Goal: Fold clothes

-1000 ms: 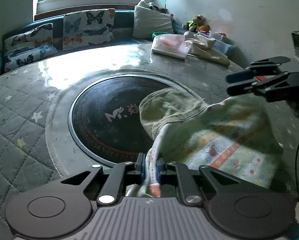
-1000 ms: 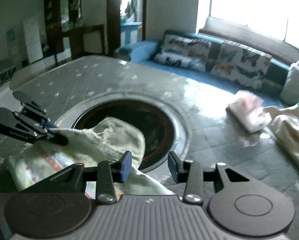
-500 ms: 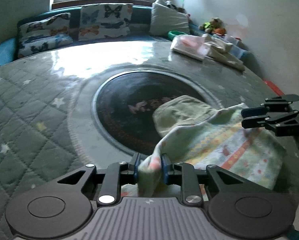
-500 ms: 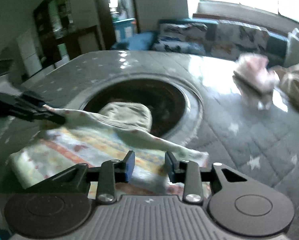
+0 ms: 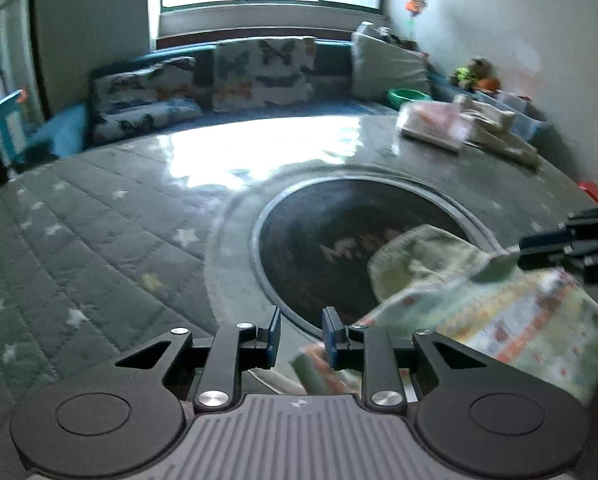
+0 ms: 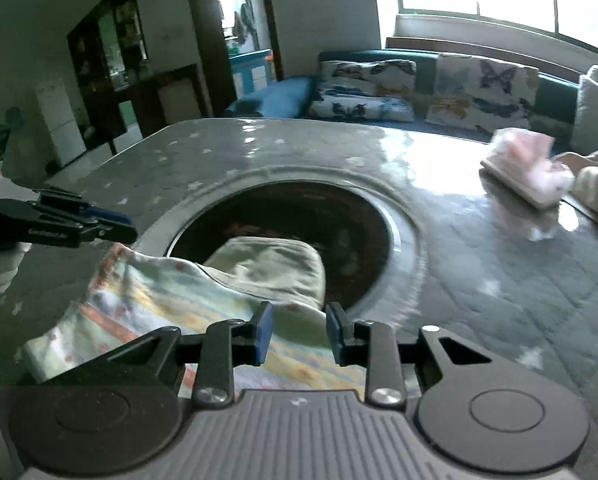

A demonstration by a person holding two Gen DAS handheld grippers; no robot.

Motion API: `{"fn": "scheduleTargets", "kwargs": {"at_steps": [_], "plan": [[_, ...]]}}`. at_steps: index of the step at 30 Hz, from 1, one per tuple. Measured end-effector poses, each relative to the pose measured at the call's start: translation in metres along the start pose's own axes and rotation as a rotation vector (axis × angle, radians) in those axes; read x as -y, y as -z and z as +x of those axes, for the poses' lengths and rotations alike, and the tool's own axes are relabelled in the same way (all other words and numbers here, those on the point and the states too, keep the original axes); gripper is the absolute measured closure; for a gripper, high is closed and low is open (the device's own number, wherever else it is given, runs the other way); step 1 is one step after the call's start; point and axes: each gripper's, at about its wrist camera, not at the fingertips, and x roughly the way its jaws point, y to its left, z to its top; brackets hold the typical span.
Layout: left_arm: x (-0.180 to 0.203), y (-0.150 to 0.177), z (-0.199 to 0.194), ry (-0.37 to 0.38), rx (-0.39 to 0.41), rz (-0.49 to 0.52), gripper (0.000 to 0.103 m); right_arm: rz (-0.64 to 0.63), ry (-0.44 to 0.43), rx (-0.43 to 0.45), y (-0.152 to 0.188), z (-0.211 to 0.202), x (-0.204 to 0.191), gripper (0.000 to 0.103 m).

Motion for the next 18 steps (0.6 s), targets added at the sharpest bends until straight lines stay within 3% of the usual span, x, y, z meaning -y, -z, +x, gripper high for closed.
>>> {"fn": "scheduleTargets", "kwargs": {"at_steps": [8,11,18], "plan": [[0.032,-0.006,0.010,0.198,-0.018,-0.025,0.081,0.019,0.031,-0.051,0.000,0.037,0.000,0.076],[0.042,-0.008,0.026,0.218,-0.038,-0.030,0.081,0.019,0.038,-0.040,-0.001,0.035,-0.001,0.076],[0.036,-0.003,0.046,0.214,-0.072,-0.087,0.080,-0.059,-0.051,-0.030,0.005,0.028,-0.033,0.076]]}}
